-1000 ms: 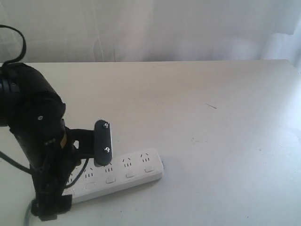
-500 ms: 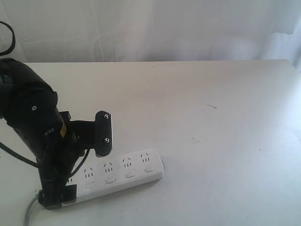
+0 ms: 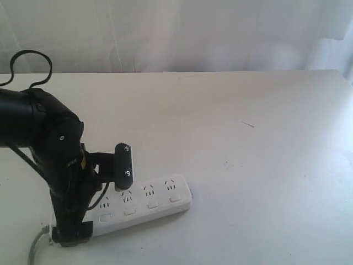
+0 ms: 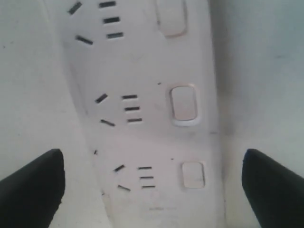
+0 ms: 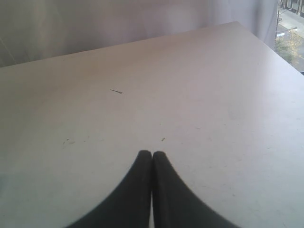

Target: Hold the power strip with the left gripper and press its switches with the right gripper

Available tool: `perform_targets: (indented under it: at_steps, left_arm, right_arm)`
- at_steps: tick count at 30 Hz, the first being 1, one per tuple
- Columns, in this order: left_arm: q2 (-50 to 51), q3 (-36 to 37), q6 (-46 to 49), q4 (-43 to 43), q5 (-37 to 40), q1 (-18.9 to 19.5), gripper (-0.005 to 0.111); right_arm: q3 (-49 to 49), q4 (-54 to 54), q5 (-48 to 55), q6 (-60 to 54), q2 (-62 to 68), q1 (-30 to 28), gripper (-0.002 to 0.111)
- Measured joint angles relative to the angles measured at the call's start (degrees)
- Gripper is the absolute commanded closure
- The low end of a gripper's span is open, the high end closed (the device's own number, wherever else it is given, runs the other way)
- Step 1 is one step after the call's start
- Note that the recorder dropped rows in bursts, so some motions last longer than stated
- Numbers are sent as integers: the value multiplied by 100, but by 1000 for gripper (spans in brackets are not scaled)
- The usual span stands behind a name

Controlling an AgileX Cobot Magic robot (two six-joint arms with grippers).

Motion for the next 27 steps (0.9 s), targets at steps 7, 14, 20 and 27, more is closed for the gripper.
perform_targets:
  at_steps: [7, 14, 20, 27]
  left_arm:
    - [25, 0, 12, -379, -3, 564, 2]
    - [25, 0, 149, -481, 343, 564, 2]
    - [25, 0, 229, -633, 668, 564, 2]
    - [25, -14, 654, -732, 762, 564, 2]
  right_arm:
    - [0, 0, 0, 0, 0, 0, 108]
    - [0, 0, 0, 0, 0, 0, 108]
    - [0, 0, 0, 0, 0, 0, 108]
    - [0, 0, 0, 4, 0, 0, 108]
